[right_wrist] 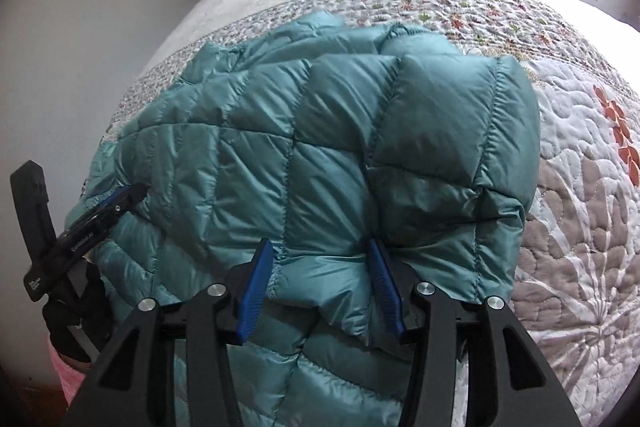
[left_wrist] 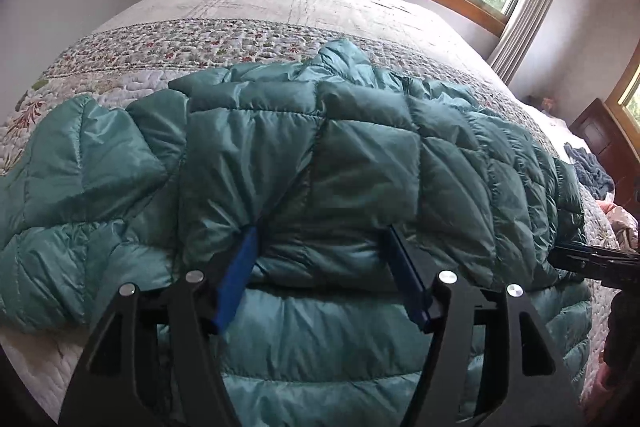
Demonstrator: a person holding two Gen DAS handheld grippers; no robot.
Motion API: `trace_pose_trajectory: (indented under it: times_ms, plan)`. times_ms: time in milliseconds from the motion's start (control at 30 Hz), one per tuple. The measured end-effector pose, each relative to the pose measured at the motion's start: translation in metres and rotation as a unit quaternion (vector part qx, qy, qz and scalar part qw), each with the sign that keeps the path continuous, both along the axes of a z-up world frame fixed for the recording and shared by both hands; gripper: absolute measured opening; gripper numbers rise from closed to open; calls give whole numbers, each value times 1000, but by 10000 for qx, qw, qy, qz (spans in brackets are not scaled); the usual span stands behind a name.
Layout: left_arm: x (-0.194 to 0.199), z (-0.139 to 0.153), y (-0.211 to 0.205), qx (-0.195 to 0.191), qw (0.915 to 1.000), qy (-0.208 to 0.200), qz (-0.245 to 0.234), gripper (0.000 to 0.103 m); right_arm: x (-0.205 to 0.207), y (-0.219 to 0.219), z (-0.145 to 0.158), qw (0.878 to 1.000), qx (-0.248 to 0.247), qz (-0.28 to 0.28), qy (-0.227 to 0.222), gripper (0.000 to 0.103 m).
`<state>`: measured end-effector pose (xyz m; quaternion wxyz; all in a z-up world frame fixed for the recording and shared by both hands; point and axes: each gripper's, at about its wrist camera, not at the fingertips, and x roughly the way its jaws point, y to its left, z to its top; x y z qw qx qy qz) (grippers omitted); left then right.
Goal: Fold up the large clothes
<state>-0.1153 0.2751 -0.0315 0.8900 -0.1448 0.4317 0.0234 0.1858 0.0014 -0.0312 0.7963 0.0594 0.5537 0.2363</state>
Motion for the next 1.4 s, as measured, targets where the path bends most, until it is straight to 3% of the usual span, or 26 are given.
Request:
trace_pose_trajectory:
  times_ms: [100,200,267,400,567,633,733,933,1000,1200,1267,1333,1400]
  plan:
    - [-13,26,6,-356,9991,-226,15,67,-10,-6,22,9994,185,61,-280,51]
    - [-31,52,14,-271,9985,-418,208,77,-20,-9,37,9984,242,119,-493,59]
    - [-48,62,21,-131,9983,-468,315,82,-22,-6,41,9981,272,183,-512,59]
    - [-92,57,49,35,9984,-267,489,87,-18,1,37,9986,281,216,-393,59]
    - [-158,33,123,-320,9914,-10,1266,87,-19,6,34,9988,276,212,-343,59]
    - [-182,24,156,-464,9841,5,1714,87,-19,5,33,9988,279,221,-337,59]
    - [-212,6,208,-850,9661,49,2436,87,-18,9,29,9990,249,207,-316,60]
    - [-235,-31,280,-1950,9268,-12,3211,82,-16,8,24,9994,168,135,-285,60]
    - [-235,-38,295,-2192,9184,-177,3290,82,-15,7,23,9994,130,105,-297,60]
    - [-228,-43,334,-2613,8909,-579,3669,82,-13,4,20,9995,82,62,-290,60]
    - [-226,-43,344,-2637,8863,-662,3748,82,-13,5,20,9995,80,63,-291,60]
    - [-227,-45,350,-2630,8797,-720,3896,76,-13,5,20,9995,76,65,-302,60]
    - [-231,-45,355,-2594,8754,-740,4011,61,-12,4,20,9995,79,59,-310,60]
